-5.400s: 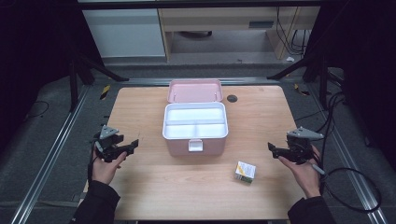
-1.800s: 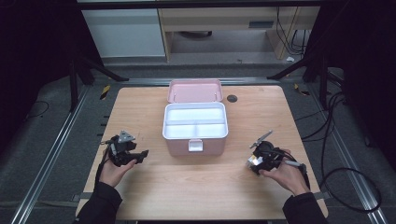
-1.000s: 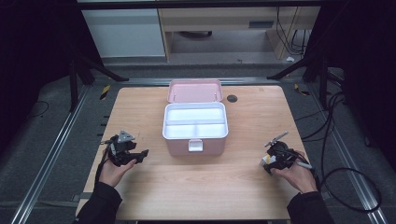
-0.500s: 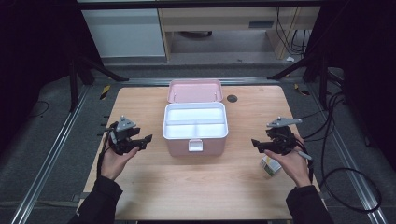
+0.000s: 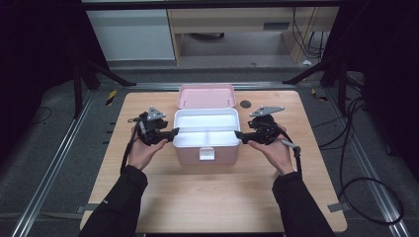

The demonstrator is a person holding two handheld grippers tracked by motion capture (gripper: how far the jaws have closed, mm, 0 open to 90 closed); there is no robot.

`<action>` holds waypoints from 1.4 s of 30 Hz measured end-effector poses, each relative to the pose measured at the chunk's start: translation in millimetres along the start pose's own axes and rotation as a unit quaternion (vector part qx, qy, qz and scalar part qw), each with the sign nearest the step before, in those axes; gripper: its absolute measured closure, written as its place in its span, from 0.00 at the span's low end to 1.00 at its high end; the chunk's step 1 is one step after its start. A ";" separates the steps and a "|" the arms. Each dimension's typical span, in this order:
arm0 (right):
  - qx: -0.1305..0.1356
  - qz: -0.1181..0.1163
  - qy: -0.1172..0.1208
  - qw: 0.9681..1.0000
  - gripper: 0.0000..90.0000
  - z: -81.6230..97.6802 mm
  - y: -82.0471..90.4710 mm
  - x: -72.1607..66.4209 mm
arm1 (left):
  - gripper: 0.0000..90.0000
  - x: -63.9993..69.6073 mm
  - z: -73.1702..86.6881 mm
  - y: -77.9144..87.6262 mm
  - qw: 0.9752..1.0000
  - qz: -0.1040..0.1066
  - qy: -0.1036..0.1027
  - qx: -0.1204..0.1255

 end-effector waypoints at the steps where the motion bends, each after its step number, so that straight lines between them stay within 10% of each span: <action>1: -0.002 0.000 -0.001 1.000 0.38 -0.3 -4.1 -0.3 | 0.52 0.2 0.6 -2.2 1.000 0.006 0.004 -0.002; 25: -0.020 -0.003 0.009 1.000 0.43 5.7 -21.9 -2.9 | 0.58 -0.4 -2.7 -7.6 1.000 0.016 -0.015 0.007; 31: 0.002 -0.016 0.029 0.999 0.43 -10.1 -12.7 -4.9 | 0.56 0.0 -18.7 3.0 0.998 0.029 -0.049 0.027; 36: -0.004 -0.030 0.085 0.996 0.45 -31.4 -3.8 -6.3 | 0.57 -1.7 -35.5 7.0 0.993 0.069 -0.092 0.023; 42: -0.047 -0.071 0.157 0.984 0.48 -47.4 -7.3 -5.9 | 0.58 -0.8 -43.6 7.0 0.978 0.128 -0.166 -0.009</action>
Point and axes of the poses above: each handheld gripper's, and its own axes: y roughly backward along the jaws, z roughly out of its underside, x roughly to its right, the point moved 8 cm from there along -y, roughly forward along the jaws, and after that the axes turned 11 degrees about -z, right-handed, at the moved point
